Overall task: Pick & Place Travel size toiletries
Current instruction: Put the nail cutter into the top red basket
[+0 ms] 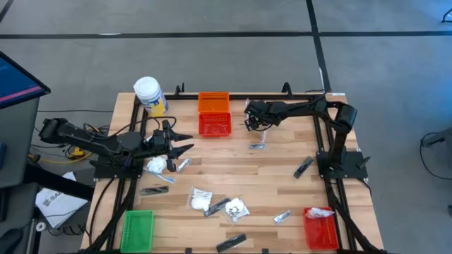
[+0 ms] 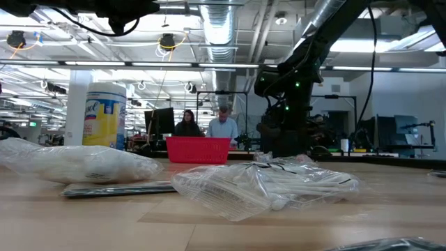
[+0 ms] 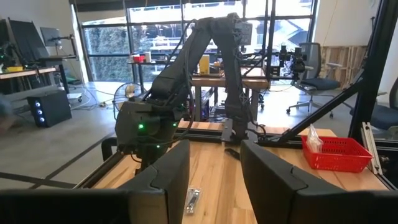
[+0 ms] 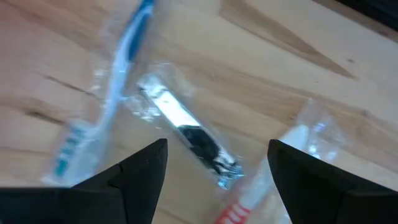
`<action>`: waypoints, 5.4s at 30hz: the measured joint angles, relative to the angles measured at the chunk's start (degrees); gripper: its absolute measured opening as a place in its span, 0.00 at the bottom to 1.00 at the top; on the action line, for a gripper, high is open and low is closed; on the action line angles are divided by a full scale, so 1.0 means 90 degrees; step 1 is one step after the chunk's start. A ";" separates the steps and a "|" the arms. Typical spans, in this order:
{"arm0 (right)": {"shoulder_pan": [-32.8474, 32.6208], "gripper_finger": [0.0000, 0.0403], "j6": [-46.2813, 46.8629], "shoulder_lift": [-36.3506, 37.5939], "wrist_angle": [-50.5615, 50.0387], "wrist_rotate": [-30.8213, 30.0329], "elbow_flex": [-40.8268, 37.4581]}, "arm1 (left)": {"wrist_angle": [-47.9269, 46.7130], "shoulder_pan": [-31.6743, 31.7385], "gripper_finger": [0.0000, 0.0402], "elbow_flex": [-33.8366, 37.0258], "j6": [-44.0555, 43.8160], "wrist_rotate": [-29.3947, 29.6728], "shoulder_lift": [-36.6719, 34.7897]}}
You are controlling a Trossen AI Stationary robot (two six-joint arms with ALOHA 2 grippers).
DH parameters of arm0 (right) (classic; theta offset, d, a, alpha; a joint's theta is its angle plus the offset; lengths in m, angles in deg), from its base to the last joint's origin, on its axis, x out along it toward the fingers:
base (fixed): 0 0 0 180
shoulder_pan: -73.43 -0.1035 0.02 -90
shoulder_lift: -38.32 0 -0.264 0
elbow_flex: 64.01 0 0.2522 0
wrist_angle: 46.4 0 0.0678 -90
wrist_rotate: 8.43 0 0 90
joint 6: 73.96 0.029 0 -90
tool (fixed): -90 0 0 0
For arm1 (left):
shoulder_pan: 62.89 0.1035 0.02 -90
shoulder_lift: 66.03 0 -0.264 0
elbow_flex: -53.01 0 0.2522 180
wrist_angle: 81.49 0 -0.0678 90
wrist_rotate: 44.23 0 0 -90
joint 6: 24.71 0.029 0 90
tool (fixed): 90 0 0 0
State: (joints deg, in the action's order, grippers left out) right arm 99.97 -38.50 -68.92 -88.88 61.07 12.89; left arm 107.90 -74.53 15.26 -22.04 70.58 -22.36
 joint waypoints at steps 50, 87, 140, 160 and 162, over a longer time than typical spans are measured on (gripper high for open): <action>-0.0012 0.10 -0.0607 -0.0084 -0.0041 0.1557 -0.0036 | 0.0024 -0.0001 0.34 0.0002 0.0000 -0.0004 -0.0001; -0.1087 0.11 -0.1323 0.0629 -0.0911 -0.0621 0.1044 | -0.0007 -0.0001 0.33 0.0002 0.0000 -0.0002 -0.0001; -0.1265 0.12 -0.4606 -0.2186 -0.1436 0.1317 0.4459 | 0.0258 0.0034 0.33 -0.0002 -0.0182 -0.0002 0.0620; -0.1323 0.16 -0.4436 -0.2186 -0.1424 0.1301 0.4456 | 0.0243 0.0034 0.33 -0.0002 -0.0185 -0.0002 0.0620; -0.1357 0.16 -0.4436 -0.2186 -0.1397 0.1294 0.4456 | 0.0243 0.0034 0.33 -0.0002 -0.0185 -0.0002 0.0620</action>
State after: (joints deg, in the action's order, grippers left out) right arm 87.76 -78.43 -88.59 -101.45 72.71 52.99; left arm 110.09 -74.23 15.24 -23.70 70.57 -16.77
